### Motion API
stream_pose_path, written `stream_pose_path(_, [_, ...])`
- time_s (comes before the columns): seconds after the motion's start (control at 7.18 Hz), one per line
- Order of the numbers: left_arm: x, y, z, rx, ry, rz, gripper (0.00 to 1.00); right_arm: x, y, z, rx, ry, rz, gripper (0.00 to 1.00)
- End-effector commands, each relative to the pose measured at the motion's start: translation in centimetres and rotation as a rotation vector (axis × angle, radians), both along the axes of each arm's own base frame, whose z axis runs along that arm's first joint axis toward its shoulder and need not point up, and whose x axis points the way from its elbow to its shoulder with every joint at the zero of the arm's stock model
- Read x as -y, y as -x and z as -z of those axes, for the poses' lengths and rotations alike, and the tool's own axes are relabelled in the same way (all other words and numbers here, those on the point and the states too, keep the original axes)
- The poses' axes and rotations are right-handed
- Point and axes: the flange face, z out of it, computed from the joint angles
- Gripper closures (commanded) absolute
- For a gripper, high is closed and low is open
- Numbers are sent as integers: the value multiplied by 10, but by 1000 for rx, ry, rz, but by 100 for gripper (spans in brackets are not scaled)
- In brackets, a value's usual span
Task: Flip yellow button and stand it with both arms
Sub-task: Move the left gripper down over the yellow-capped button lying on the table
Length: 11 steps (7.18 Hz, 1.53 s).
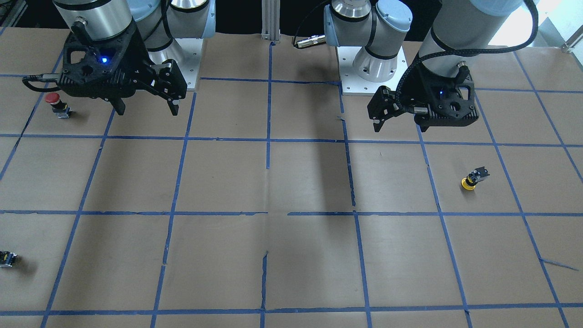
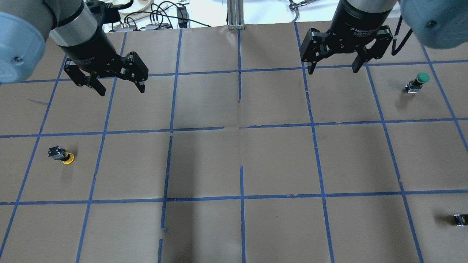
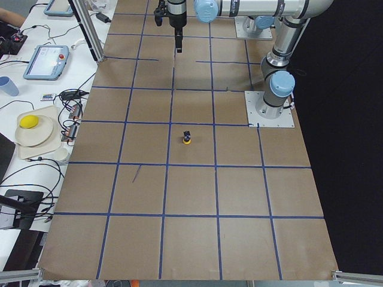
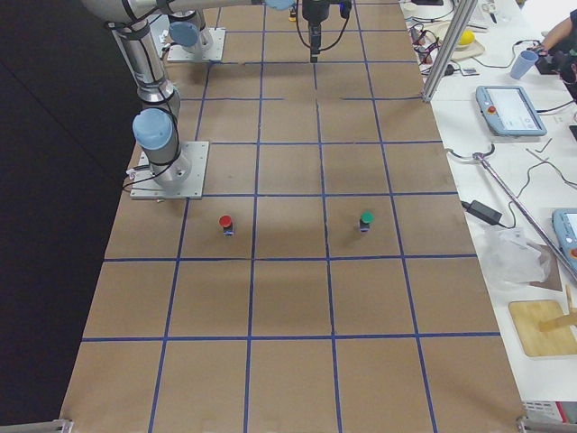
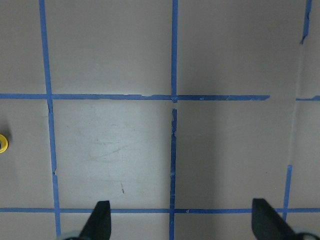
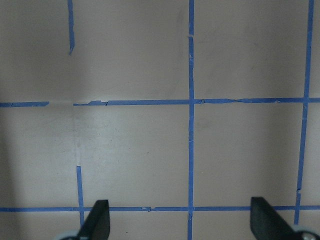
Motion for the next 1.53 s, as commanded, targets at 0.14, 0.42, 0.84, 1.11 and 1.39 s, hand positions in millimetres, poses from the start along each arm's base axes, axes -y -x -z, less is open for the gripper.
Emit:
stream_pose_path(0.14, [-6, 0, 1, 2, 3, 5, 0, 3, 0, 4, -1, -10, -6, 0])
stream_pose_path(0.42, [-18, -17, 18, -3, -35, -7, 0, 3, 0, 4, -1, -10, -6, 0])
stream_pose_path(0.84, [-13, -151, 51, -18, -63, -228, 0, 3, 0, 4, -1, -10, -6, 0])
stream_pose_path(1.11, [1, -214, 98, 23, -58, -189, 0, 3, 0, 4, -1, -10, -6, 0])
stream_pose_path(1.39, [0, -283, 157, 24, -56, -244, 0, 3, 0, 5, -1, -10, -6, 0])
